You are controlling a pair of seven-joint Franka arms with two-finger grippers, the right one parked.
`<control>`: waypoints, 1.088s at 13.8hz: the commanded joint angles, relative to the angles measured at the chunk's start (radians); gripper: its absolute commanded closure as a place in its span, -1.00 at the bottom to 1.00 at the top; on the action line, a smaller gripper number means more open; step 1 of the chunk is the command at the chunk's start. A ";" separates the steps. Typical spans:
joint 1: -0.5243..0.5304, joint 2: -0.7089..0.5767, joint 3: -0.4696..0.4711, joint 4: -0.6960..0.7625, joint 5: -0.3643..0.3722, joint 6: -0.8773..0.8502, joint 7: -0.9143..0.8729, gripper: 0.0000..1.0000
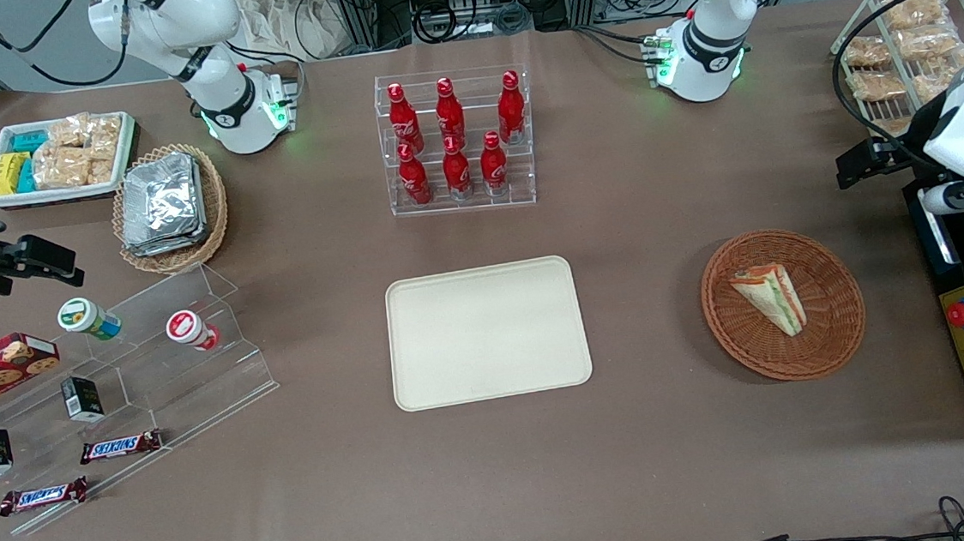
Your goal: Place sandwich from basket to tray
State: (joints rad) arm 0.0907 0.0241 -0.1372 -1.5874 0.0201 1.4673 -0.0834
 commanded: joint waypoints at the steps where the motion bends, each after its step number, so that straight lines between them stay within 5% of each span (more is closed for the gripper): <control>1: 0.007 0.007 -0.004 0.014 -0.009 0.002 0.001 -1.00; 15: 0.012 0.031 -0.002 0.007 -0.009 0.042 -0.006 -1.00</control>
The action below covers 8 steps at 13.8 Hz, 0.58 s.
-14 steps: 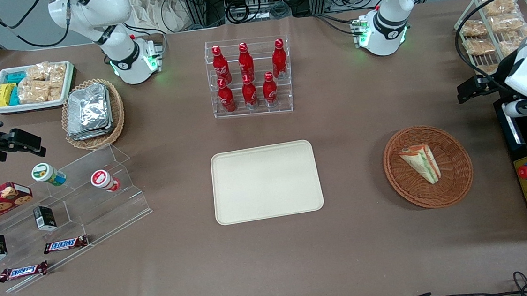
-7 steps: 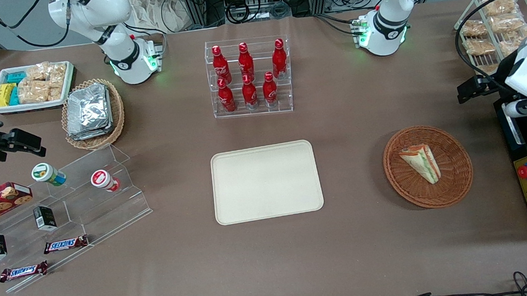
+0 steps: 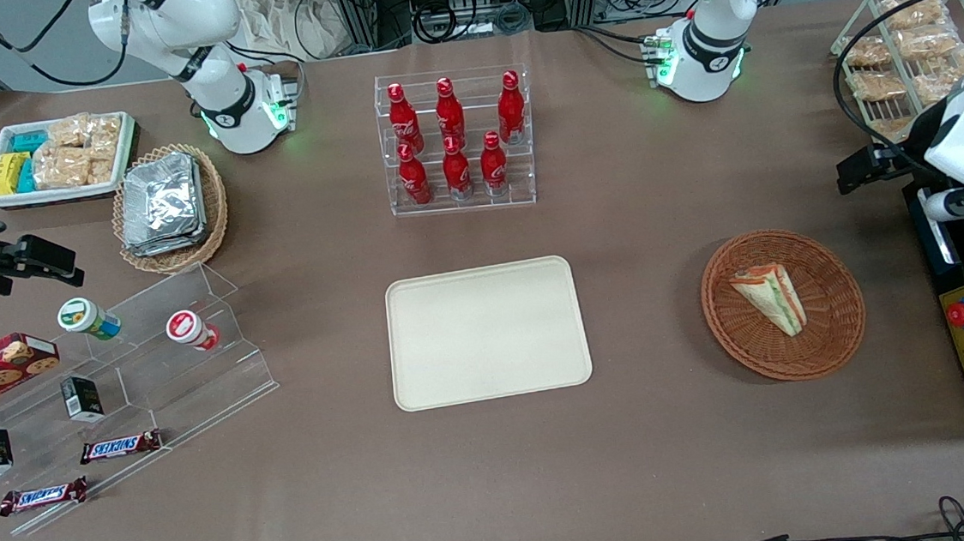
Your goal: Place sandwich from basket to tray
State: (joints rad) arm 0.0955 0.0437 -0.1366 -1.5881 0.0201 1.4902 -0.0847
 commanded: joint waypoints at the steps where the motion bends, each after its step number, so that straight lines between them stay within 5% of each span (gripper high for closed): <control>1: 0.007 0.022 -0.003 0.008 -0.009 0.033 -0.004 -1.00; 8: 0.009 0.183 -0.003 0.000 0.009 0.103 -0.157 -1.00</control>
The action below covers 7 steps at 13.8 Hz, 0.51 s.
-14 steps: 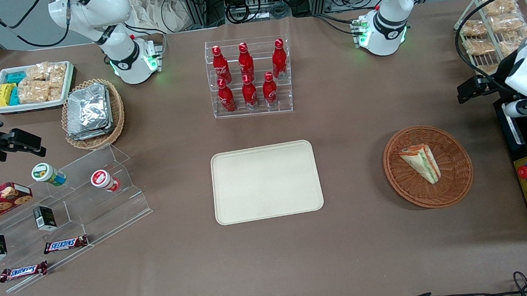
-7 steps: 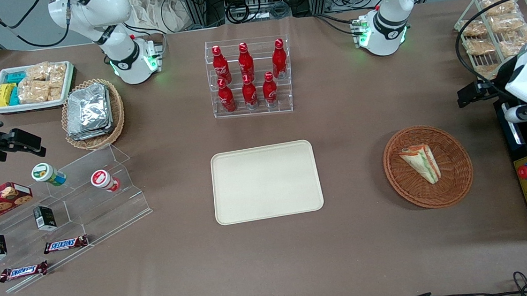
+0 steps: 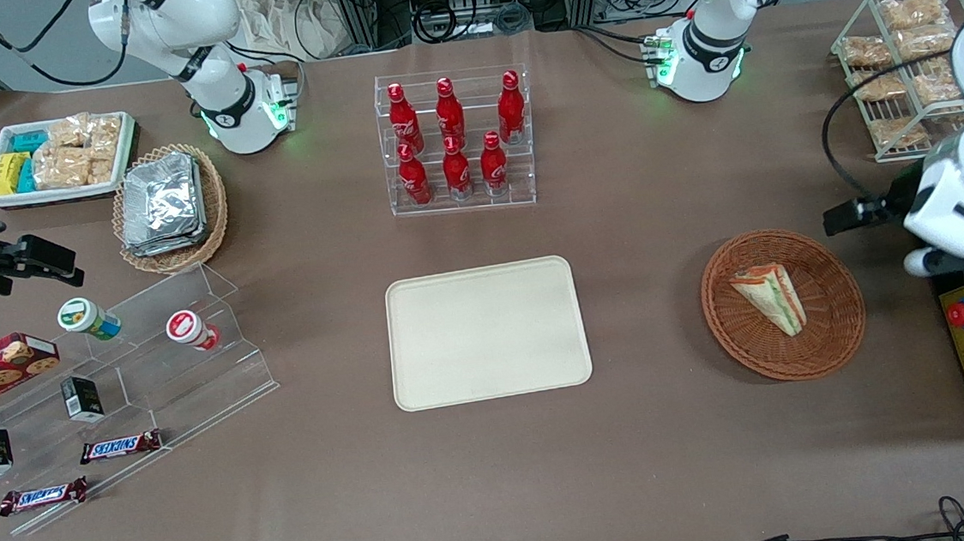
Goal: Place sandwich from basket to tray
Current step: 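Move the left gripper down over the wrapped sandwich in the basket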
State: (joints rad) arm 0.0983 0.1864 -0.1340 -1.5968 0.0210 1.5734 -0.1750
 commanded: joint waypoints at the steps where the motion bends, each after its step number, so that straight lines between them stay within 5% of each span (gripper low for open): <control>1: 0.008 0.068 -0.004 0.008 0.008 0.031 -0.087 -1.00; 7: 0.041 0.200 -0.002 -0.020 0.002 0.183 -0.201 -1.00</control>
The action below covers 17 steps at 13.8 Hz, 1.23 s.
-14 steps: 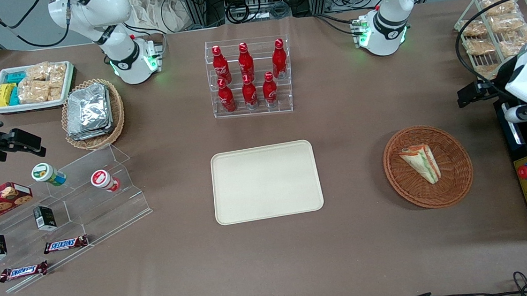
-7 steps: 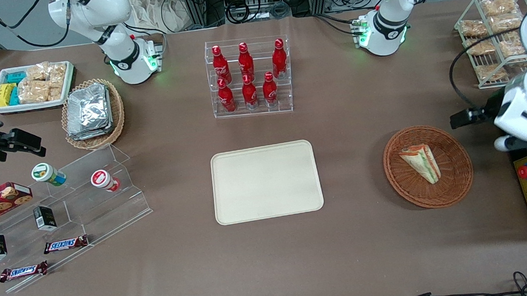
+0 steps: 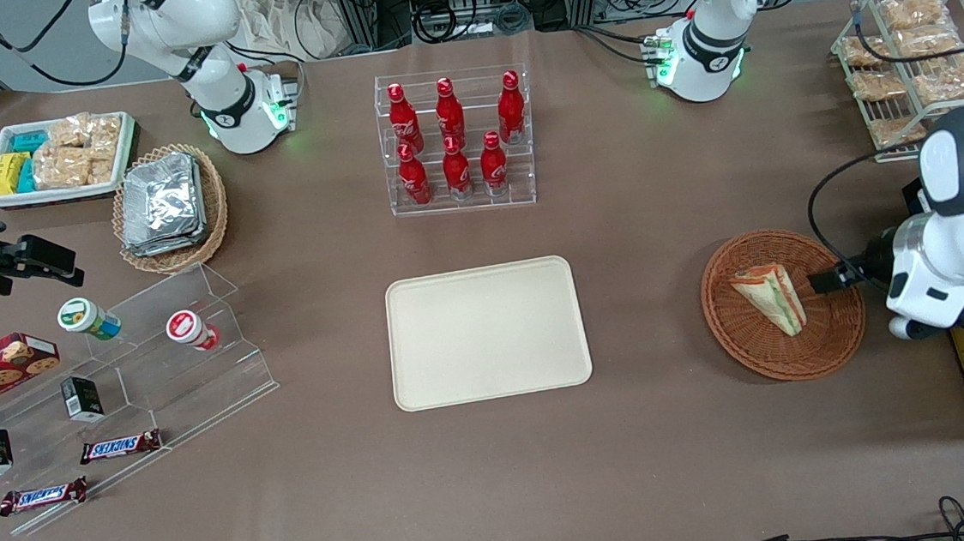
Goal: Place sandwich from basket to tray
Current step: 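Move the left gripper down over the wrapped sandwich in the basket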
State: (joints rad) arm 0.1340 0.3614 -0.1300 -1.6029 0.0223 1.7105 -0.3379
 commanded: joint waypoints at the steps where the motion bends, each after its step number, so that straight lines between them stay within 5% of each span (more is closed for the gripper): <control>1: 0.007 0.025 -0.007 -0.047 -0.005 0.093 -0.049 -1.00; 17: -0.004 0.111 -0.010 -0.313 -0.015 0.461 -0.227 -1.00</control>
State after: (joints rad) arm 0.1340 0.4771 -0.1379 -1.8740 0.0159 2.1179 -0.5465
